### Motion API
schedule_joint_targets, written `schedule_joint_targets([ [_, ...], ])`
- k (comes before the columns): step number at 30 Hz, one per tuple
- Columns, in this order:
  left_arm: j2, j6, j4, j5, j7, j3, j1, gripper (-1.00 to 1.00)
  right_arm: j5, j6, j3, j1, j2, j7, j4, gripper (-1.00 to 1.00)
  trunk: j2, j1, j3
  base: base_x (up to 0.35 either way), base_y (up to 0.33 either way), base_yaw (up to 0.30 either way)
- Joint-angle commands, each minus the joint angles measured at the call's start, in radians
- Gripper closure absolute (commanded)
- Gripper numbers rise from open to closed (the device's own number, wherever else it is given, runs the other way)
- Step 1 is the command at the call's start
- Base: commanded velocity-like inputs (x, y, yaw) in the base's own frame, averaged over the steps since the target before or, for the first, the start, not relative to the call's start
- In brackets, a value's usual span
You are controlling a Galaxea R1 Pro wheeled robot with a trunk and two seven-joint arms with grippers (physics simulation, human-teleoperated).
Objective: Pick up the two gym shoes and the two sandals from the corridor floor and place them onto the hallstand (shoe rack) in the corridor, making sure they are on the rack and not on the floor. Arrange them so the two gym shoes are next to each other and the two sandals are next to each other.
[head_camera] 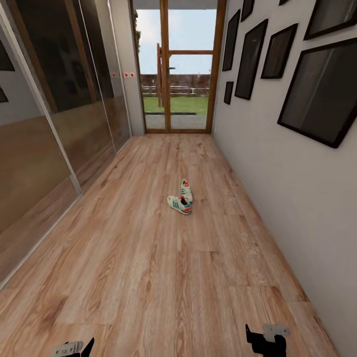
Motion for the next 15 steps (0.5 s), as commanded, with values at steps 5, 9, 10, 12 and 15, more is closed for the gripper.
schedule_joint_targets([
  [5, 0.0, 0.0, 0.001, 0.011, -0.01, 0.001, -0.001, -1.0, 0.007, -0.003, -0.006, -0.001, 0.001, -0.002, 0.001, -1.0, 0.0, 0.0, -0.001, 0.337, -0.026, 0.0],
  [9, 0.0, 0.0, 0.001, 0.011, -0.01, 0.001, -0.001, -1.0, 0.007, -0.003, -0.005, -0.001, 0.002, 0.0, 0.001, -1.0, 0.0, 0.0, -0.001, 0.338, -0.005, 0.0],
  [10, 0.0, 0.0, 0.001, 0.012, -0.01, 0.001, -0.001, -1.0, 0.007, -0.003, -0.005, -0.001, 0.002, 0.0, 0.001, -1.0, 0.0, 0.0, -0.001, 0.338, -0.002, 0.0],
  [12, 0.0, 0.0, 0.001, 0.011, -0.01, 0.001, -0.001, -1.0, 0.007, -0.003, -0.005, -0.001, 0.004, 0.0, 0.0, -1.0, 0.0, 0.0, -0.001, 0.338, -0.001, 0.0],
  [15, 0.0, 0.0, 0.001, 0.011, -0.01, 0.001, -0.001, -1.0, 0.007, -0.003, -0.005, -0.001, 0.005, 0.0, 0.0, -1.0, 0.0, 0.0, -0.001, 0.338, 0.0, 0.008],
])
